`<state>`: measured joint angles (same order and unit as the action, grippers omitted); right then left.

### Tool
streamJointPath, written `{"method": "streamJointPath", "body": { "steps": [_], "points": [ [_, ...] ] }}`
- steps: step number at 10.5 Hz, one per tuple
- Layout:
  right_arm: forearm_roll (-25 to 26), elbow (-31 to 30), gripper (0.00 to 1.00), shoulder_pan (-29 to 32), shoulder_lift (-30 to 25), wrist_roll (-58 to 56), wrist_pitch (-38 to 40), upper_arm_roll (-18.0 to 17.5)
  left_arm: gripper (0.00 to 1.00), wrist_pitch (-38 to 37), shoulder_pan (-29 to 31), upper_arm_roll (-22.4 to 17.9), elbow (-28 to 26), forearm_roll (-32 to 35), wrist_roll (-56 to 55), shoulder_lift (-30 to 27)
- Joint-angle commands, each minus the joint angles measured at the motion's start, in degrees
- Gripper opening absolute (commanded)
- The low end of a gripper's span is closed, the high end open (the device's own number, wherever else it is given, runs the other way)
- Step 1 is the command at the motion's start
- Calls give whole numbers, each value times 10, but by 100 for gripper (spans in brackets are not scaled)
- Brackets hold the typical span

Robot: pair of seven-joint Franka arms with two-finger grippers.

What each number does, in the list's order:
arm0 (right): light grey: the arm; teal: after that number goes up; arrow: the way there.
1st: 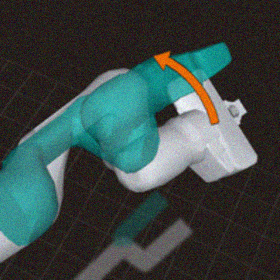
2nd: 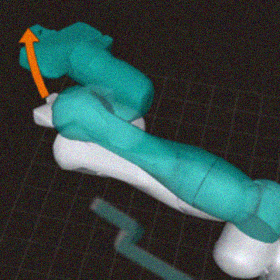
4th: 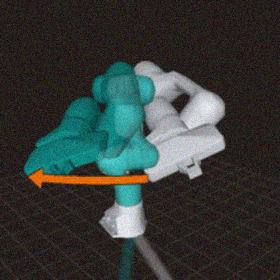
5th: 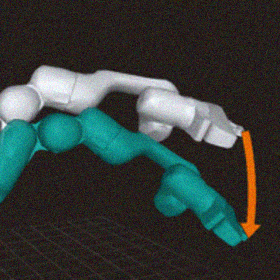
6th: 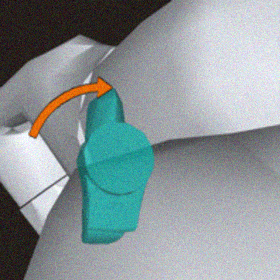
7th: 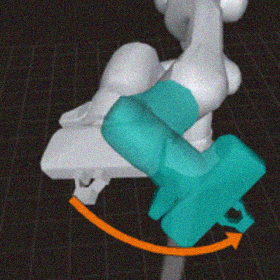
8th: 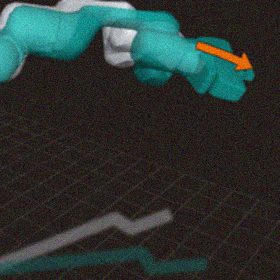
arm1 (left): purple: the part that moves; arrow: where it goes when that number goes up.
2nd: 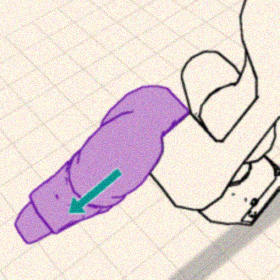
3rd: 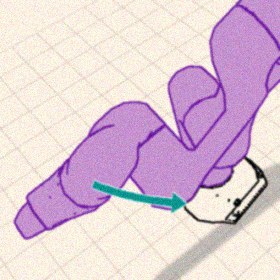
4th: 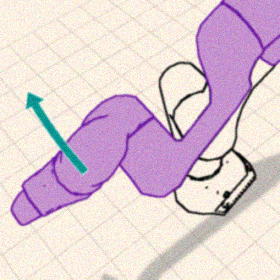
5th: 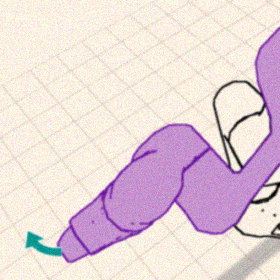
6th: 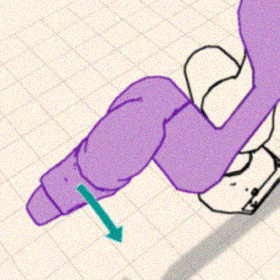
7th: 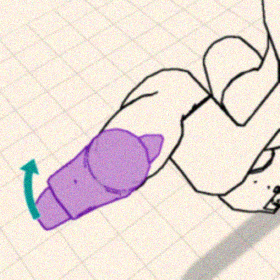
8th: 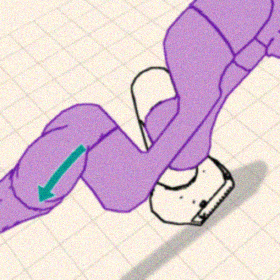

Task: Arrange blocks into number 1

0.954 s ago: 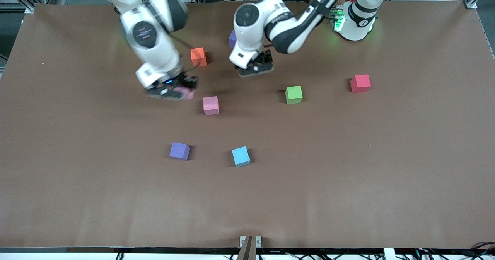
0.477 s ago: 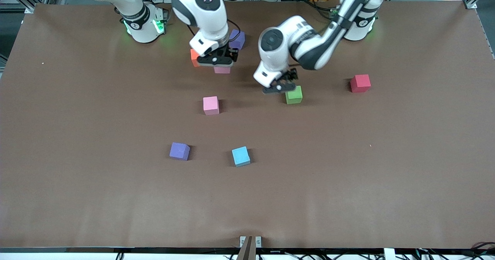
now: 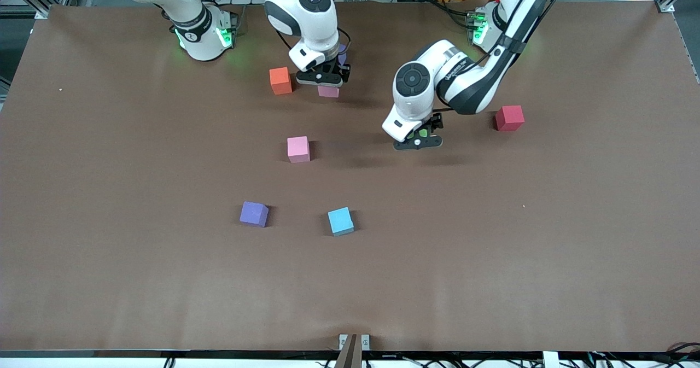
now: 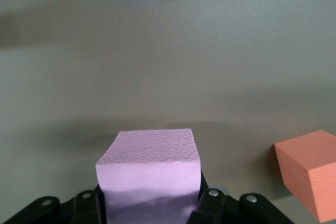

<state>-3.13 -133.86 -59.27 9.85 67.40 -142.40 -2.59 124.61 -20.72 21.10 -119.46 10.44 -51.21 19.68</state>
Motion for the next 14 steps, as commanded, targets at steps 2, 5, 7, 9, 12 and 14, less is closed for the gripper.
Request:
{"method": "streamJointPath", "body": {
  "steps": [2, 5, 7, 9, 12, 14],
  "points": [
    [-2, -33, 54, -3, -6, 27, -19, -16, 100, 38, 15, 10, -25, 5, -43, 2],
    [-1, -36, 54, -30, 10, 40, -42, -20, 100, 134, 6, 10, -71, 11, -99, 4],
    [0, -36, 54, -44, 21, 42, -54, -20, 100, 132, 7, 10, -73, 14, -95, 5],
    [5, -36, 54, -51, 25, 47, -57, -20, 100, 130, 8, 10, -73, 14, -92, 6],
    [8, -36, 54, -68, 30, 55, -58, -20, 100, 131, 11, 9, -71, 17, -90, 20],
    [13, -34, 54, -76, 35, 64, -60, -20, 100, 130, 13, 9, -71, 17, -89, 24]
  ]
}}
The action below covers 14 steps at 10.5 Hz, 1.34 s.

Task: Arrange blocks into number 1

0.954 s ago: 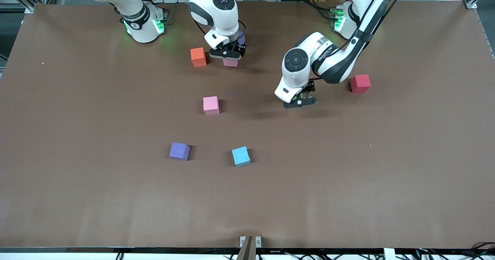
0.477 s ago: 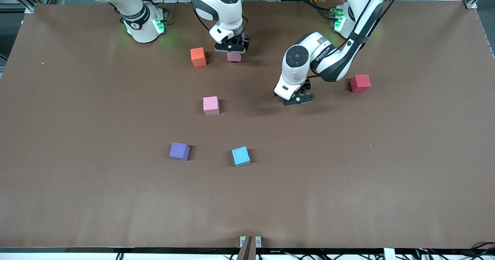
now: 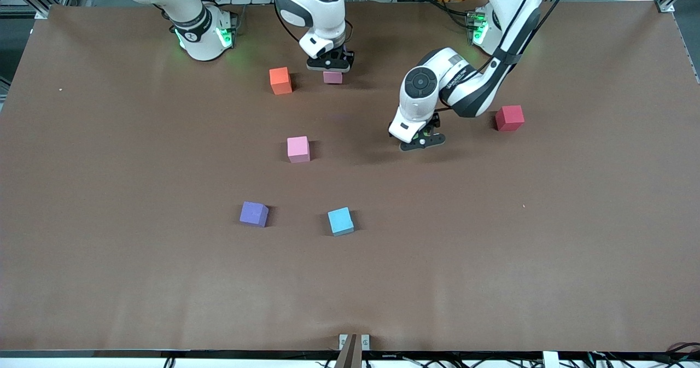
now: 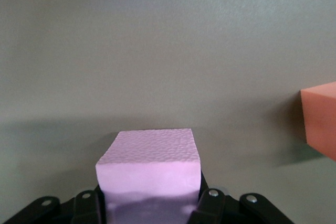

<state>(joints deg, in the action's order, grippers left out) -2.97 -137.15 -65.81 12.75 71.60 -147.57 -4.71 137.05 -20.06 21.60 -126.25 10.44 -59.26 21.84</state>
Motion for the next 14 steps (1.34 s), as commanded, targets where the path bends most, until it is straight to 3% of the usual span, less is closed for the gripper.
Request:
{"method": "streamJointPath", "body": {
  "steps": [1, 3, 4, 5, 6, 7, 10, 12, 14],
  "points": [
    [21, 1, 55, -16, 14, 34, -9, 1, 100, 7, 6, 3, 0, 16, -8, 8],
    [45, 2, 60, -16, 18, 52, -9, 1, 100, 7, 6, 2, 4, 17, -8, 17],
    [45, 2, 77, -13, 18, 53, -8, 1, 98, 7, 7, 2, 5, 17, -8, 17],
    [45, 3, 88, -11, 17, 53, -5, 1, 48, 7, 8, 1, 5, 17, -8, 17],
    [45, 3, 95, -6, 16, 54, -4, 1, 9, 7, 9, 0, 5, 17, -8, 17],
    [45, 3, 100, -2, 11, 54, -2, 1, 0, 7, 12, 0, 5, 17, -9, 17],
    [45, 3, 100, 55, -53, 42, 38, 1, 0, 7, 6, 1, 7, 16, -21, 13],
    [46, 3, 100, 140, -88, -62, 77, 1, 0, 5, -7, 10, 28, 16, -58, 10],
    [45, 15, 100, 229, -86, -133, 78, 1, 0, -22, -58, 11, 70, 11, -92, 14]
  ]
}}
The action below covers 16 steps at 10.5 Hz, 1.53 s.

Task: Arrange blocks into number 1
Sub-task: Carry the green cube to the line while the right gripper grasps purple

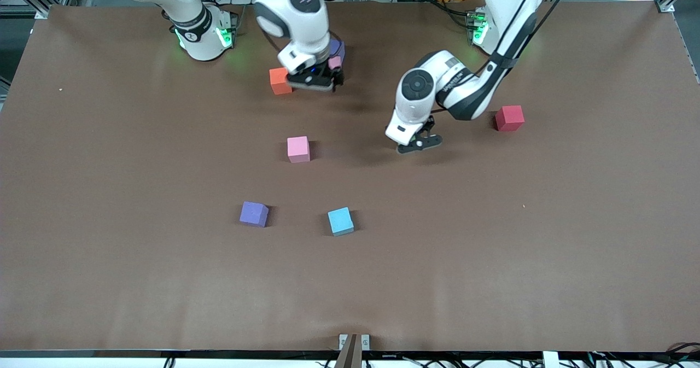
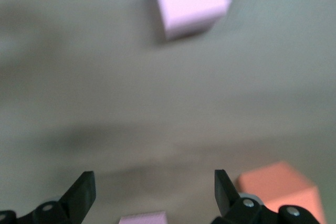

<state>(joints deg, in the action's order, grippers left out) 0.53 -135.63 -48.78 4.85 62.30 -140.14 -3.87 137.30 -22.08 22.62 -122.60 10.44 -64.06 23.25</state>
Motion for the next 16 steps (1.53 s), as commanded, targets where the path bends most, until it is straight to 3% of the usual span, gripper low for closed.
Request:
{"method": "streamJointPath", "body": {
  "steps": [1, 4, 7, 10, 12, 16],
  "points": [
    [10, 12, 100, 106, -1, -83, 1, -7, 0, -40, -66, 1, 66, 8, -68, 9],
    [10, 110, 100, 234, 79, -230, 0, -3, 0, -87, -155, 1, 177, 6, -117, 75],
    [10, 240, 100, 297, 184, -236, -1, -3, 0, -117, -220, 1, 268, 6, -128, 144],
    [10, 341, 100, 322, 267, -293, -7, 14, 0, -143, -257, 1, 265, 5, -128, 151],
    [4, 351, 100, 336, 286, -346, -28, 17, 0, -160, -267, 1, 265, -18, -129, 151],
    [5, 369, 100, 314, 314, -347, -31, 32, 0, -165, -286, 1, 265, -27, -143, 152]
  ]
}}
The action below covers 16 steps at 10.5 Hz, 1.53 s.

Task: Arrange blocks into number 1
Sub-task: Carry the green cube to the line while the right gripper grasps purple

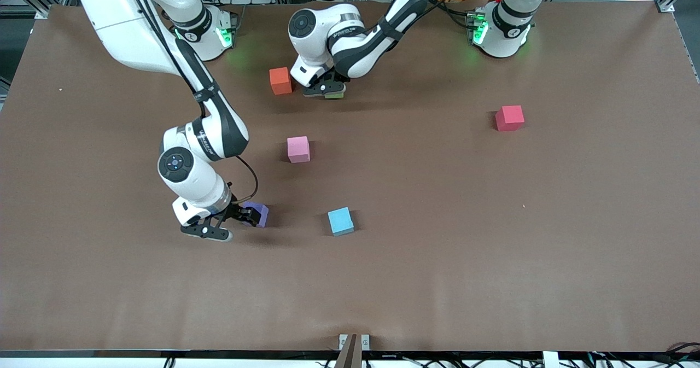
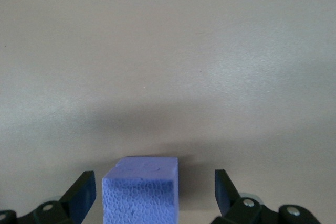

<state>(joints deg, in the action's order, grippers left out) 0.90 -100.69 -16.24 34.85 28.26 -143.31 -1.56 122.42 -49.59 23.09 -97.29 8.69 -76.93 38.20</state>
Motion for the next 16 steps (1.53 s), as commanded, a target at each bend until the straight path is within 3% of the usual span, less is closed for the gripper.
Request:
{"method": "streamJointPath", "body": {
  "steps": [1, 6, 8, 10, 12, 13, 14, 16],
  "points": [
    [2, 20, 100, -19, 20, -7, -3, 11, 0, -16, -13, -3, 12, -10, -16, 5],
    [-3, 6, 90, -38, 36, -6, -23, 23, 0, -4, -20, -6, 16, -4, -16, 17],
    [-3, 0, 76, -40, 36, -7, -23, 28, 0, 0, -21, -6, 16, -3, -16, 17],
    [-3, -1, 53, -43, 35, -5, -22, 28, 0, 2, -26, -6, 16, -3, -22, 17],
    [-3, -2, 47, -41, 20, -4, -15, 31, 0, 5, -27, -7, 16, -3, -22, 17],
    [-4, -21, 47, -35, -5, -4, -17, 31, 24, 5, -27, -6, 16, -3, -22, 17],
    [-4, -41, 47, -32, -34, -4, -16, 30, 99, 5, -27, -7, 16, -1, -17, 18],
    [-4, -91, 48, -29, -97, -1, -16, 31, 100, 5, -27, -7, 16, 0, -18, 17]
  ]
}}
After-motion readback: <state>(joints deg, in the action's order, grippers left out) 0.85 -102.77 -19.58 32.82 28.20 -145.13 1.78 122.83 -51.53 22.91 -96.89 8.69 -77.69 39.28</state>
